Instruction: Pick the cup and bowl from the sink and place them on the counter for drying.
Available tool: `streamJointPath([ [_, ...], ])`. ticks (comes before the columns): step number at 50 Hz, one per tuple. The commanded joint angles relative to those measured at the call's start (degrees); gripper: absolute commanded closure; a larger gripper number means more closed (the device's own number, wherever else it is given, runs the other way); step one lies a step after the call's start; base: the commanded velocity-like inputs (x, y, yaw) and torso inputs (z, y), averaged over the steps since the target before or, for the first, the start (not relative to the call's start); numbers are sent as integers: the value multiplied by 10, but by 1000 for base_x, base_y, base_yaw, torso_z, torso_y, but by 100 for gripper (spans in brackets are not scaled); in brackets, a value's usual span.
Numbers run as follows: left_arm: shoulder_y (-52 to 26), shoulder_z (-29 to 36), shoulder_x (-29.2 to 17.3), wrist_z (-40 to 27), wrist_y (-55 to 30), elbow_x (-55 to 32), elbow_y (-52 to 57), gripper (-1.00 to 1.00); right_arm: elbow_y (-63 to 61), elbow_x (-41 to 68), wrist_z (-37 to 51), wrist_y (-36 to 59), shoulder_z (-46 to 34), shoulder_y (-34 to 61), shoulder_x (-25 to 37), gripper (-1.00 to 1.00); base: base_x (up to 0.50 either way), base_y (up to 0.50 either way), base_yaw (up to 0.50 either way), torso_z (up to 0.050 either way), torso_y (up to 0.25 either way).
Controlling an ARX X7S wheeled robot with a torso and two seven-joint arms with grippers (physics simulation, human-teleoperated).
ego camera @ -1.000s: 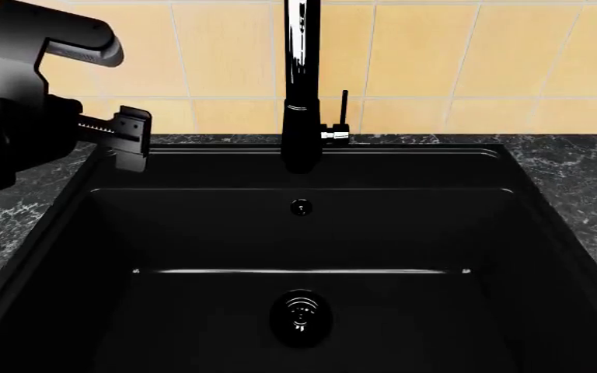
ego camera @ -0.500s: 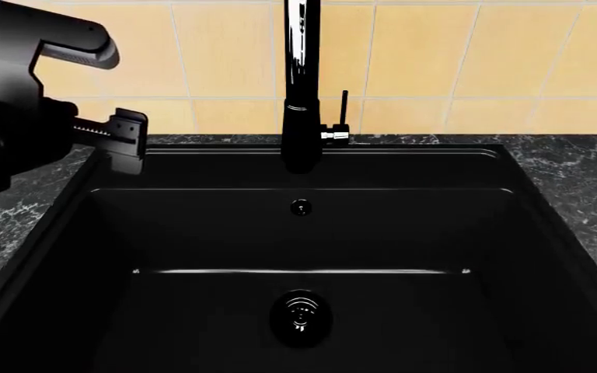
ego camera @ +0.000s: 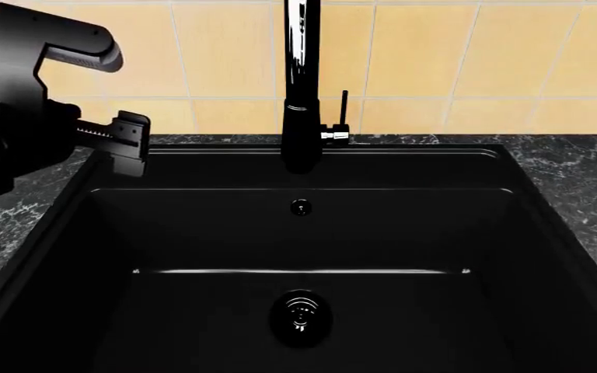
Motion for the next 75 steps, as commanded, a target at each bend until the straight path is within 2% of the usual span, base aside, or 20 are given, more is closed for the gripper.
streamJointPath([
  [1,-1,2,1,2,1,1,-1,-100,-10,3,-54,52,28,-21,-4,-100,0,0,0,0,0],
  [5,-2,3,2,4,1,3,-2,-100,-16,-4,-82,72,22,-8,-9,-100,0,0,0,0,0],
  [6,-2,2,2,1,2,0,0,-100,-30,-22,-119,79,-5,17,-15,-100,0,0,0,0,0],
  [9,-2,2,1,1,2,0,1,-100,-24,-24,-123,79,-30,46,-20,-100,0,0,0,0,0],
  [27,-6,5,5,5,2,1,-2,-100,-17,-122,-188,80,-15,48,-32,-100,0,0,0,0,0],
  [42,-7,3,4,4,7,-4,0,-100,-10,-222,-286,80,6,48,-53,-100,0,0,0,0,0],
  [53,-11,3,5,-4,6,-12,5,-100,-19,-427,-492,80,40,48,-70,-100,0,0,0,0,0],
  [55,-12,4,7,-3,5,-11,4,-100,-20,-523,-589,80,43,48,-72,-100,0,0,0,0,0],
  [57,-14,4,8,-4,5,-13,3,-100,-33,-695,-760,80,43,48,-64,-100,0,0,0,0,0],
  [59,-15,4,10,-4,4,-11,3,-100,-99,-867,-932,80,214,-124,-18,-100,0,0,0,0,0],
  [61,-16,4,10,-4,5,-14,3,-100,-60,-1039,-1104,80,386,-295,-35,-100,0,0,0,0,0],
  [62,-16,4,11,-2,5,-12,3,-100,-50,-1125,-1190,80,373,-241,-40,-100,0,0,0,0,0],
  [63,-15,5,11,-2,5,-12,3,-100,-48,-1211,-1192,80,360,-224,-41,-100,0,0,0,0,0],
  [64,-14,5,10,-1,6,-11,4,-100,-46,-1233,-1192,80,356,-210,-44,-100,0,0,0,0,0],
  [65,-13,5,10,-2,7,-12,5,-100,-44,-1236,-1192,80,367,-211,-48,-100,0,0,0,0,0],
  [67,-14,5,9,1,7,-10,2,-100,-25,-1253,-1192,80,462,-254,-76,-100,0,0,0,0,0],
  [71,-12,5,9,1,9,-10,2,-100,-59,-1249,-1192,80,461,-254,-69,-100,0,0,0,0,0],
  [72,-4,4,10,1,19,-8,4,-100,-42,-1280,-1192,80,547,-281,-137,-100,0,0,0,0,0],
  [73,-1,4,11,-1,21,-8,6,-100,-45,-1301,-1192,80,633,-311,-143,-100,0,0,0,0,0],
  [75,0,3,8,1,22,-8,7,-100,-53,-1322,-1192,80,706,-359,-148,-100,0,0,0,0,0],
])
